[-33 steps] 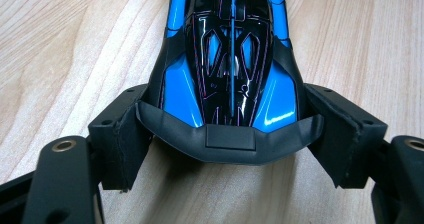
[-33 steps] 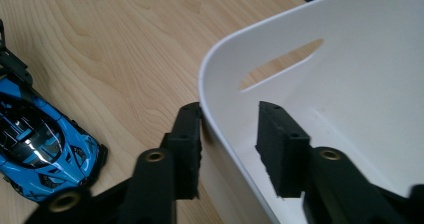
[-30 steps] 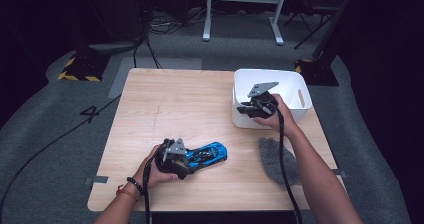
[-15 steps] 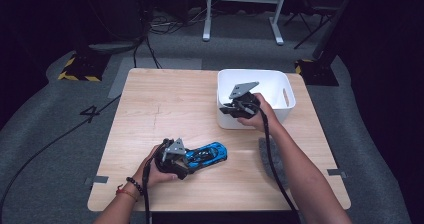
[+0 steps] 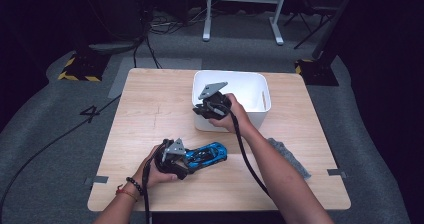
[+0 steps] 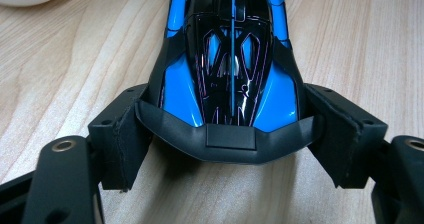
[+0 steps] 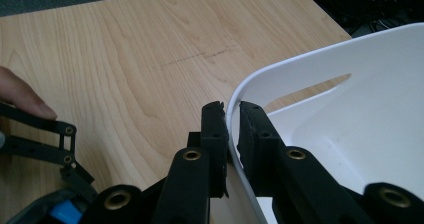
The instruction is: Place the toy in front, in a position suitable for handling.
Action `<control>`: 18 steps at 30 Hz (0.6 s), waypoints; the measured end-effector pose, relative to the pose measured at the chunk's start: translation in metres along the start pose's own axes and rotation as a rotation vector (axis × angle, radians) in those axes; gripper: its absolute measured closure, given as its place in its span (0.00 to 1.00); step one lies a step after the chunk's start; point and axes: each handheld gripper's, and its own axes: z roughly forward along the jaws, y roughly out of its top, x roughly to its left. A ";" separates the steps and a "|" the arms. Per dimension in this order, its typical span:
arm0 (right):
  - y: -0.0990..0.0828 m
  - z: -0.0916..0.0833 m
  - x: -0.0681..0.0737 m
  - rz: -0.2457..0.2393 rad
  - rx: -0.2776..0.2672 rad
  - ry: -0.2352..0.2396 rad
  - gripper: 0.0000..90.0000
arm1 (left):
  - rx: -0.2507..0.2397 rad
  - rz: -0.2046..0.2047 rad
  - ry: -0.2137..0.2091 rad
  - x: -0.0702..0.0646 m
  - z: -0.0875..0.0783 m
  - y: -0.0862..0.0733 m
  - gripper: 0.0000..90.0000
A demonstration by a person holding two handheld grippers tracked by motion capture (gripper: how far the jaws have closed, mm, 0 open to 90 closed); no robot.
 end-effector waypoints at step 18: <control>-0.048 -0.116 -0.010 0.022 -0.162 -0.129 0.37 | 0.002 0.007 -0.004 -0.001 0.001 0.001 0.27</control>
